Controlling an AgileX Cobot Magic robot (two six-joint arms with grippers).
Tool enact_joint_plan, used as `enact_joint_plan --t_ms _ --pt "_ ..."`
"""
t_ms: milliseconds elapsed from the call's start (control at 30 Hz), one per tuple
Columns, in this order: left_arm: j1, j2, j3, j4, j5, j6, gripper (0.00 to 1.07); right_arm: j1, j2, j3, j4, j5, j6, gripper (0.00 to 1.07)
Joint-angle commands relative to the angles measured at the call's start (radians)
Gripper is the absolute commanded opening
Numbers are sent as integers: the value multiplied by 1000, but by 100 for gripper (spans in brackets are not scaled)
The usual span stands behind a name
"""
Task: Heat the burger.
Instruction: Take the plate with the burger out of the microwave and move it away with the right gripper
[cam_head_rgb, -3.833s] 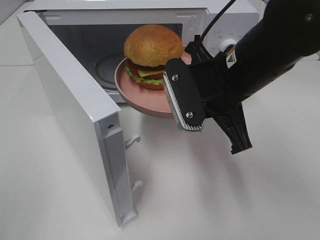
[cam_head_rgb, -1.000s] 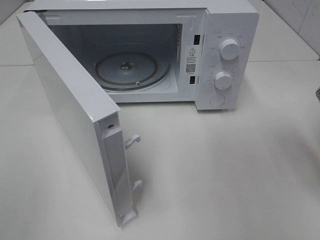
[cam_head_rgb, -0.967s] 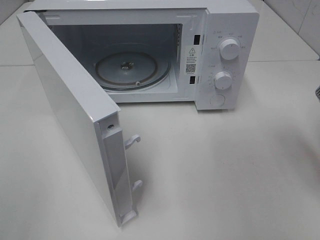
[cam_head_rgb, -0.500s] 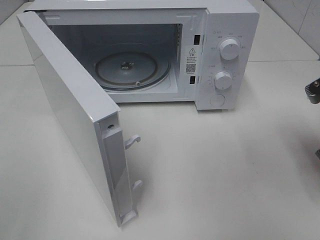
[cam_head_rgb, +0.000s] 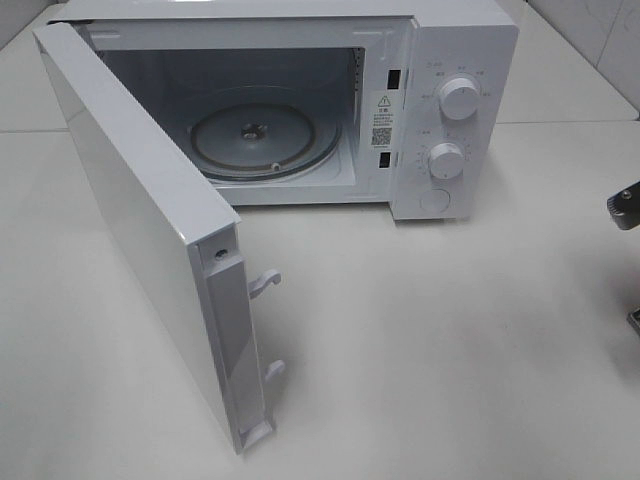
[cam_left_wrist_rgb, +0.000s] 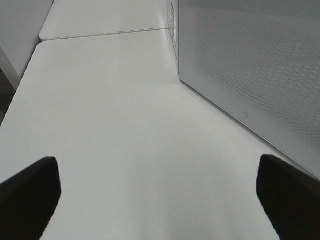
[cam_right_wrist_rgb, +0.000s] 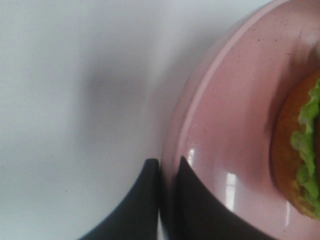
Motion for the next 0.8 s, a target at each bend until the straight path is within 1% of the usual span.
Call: enact_joint_plan --t_ms 33,300,633,700,733,767,800 --pt "2 -19 3 -2 -5 -3 101 -22 29 -10 -82 -6 50 2" --pt "2 -19 3 -2 -5 -3 101 -77 146 -10 -131 -39 90 3" --pt "2 -19 3 -2 -5 -3 101 -79 175 -10 -143 -121 122 5" --pt "2 -19 3 -2 -5 -3 101 -79 175 -10 -143 -115 150 9" --pt "2 -19 3 -2 -5 -3 101 -79 175 -10 -143 -115 150 9" --pt "2 -19 3 -2 -5 -3 101 -79 175 -10 -140 -115 169 16" --pt "2 -19 3 -2 -5 -3 101 -79 175 -10 -140 -115 169 16"
